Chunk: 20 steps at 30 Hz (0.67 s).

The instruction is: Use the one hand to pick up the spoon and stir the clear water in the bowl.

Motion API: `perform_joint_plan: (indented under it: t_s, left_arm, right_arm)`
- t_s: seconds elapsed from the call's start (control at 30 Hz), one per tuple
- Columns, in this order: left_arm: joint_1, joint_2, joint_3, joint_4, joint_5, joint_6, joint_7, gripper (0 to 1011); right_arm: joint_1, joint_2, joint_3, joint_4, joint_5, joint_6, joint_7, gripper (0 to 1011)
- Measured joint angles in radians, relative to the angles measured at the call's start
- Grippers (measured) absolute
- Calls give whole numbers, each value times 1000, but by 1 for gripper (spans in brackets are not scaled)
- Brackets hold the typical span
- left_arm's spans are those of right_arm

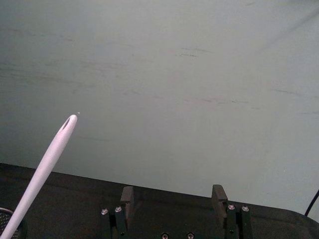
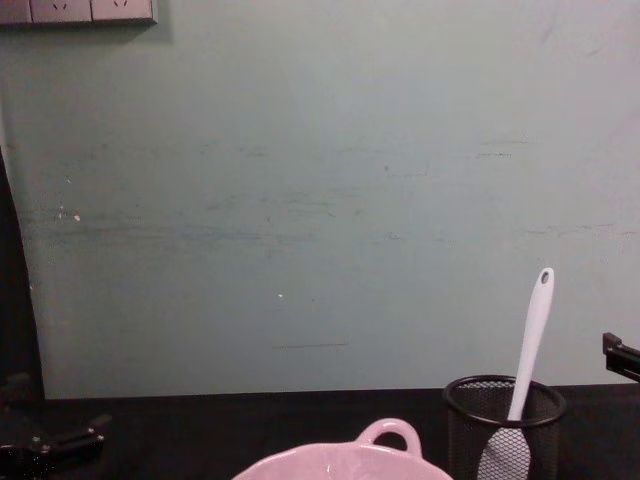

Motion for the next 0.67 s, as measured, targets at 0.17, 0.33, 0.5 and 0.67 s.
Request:
perform_joint_plan:
  t_s: [0.17, 0.33, 0.5, 0.67]
  left_arm:
    - [0, 0, 0, 0, 0, 0, 0, 1011]
    - [0, 0, 0, 0, 0, 0, 0, 1011]
    - [0, 0, 0, 0, 0, 0, 0, 1011]
    - [0, 0, 0, 0, 0, 0, 0, 1011]
  right_arm:
    - [0, 0, -1, -1, 0, 0, 0, 1003]
    - [-1, 1, -1, -1, 0, 0, 0, 1002]
    - [-1, 1, -1, -2, 0, 0, 0, 1002]
    - [-1, 1, -1, -2, 0, 0, 0, 1003]
